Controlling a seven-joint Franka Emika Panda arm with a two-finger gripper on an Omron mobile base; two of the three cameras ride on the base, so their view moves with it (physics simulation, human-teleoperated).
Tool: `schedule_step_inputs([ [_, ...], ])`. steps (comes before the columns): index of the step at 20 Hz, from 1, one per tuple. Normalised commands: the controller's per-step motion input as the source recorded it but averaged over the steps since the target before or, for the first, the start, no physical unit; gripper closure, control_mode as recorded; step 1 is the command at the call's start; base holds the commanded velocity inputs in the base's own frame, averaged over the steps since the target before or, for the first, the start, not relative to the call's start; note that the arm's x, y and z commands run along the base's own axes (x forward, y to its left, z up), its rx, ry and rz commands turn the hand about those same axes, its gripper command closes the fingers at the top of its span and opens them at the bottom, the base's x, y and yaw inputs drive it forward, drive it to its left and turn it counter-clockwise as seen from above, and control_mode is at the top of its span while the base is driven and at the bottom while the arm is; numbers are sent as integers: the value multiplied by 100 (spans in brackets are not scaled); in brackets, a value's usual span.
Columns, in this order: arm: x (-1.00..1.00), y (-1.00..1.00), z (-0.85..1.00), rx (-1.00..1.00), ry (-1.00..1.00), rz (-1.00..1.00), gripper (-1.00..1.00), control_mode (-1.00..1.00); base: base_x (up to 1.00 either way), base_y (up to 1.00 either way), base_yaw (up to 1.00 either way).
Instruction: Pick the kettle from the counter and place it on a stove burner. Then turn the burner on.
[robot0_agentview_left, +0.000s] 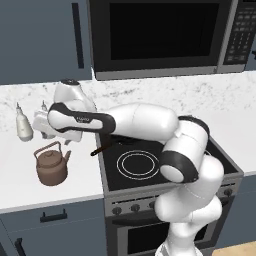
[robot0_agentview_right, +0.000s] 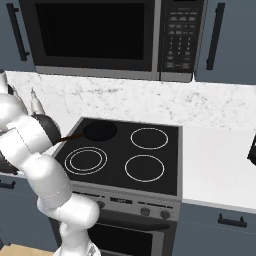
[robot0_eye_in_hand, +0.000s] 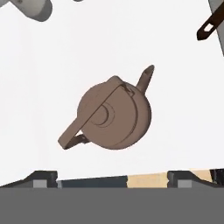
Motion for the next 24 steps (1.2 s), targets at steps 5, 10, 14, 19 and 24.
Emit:
schedule_step_inputs([
  [5,0,0,-26,-14,11,0,-100,-100,0,0,0],
  [10,0,1,-13,-3,5,-2,-100,-100,0,0,0],
  [14,3,5,-21,0,0,-4,-100,-100,0,0,0],
  [19,24,6,-33,0,0,-4,-100,-100,0,0,0],
  [24,28,4,-19,0,0,-4,-100,-100,0,0,0],
])
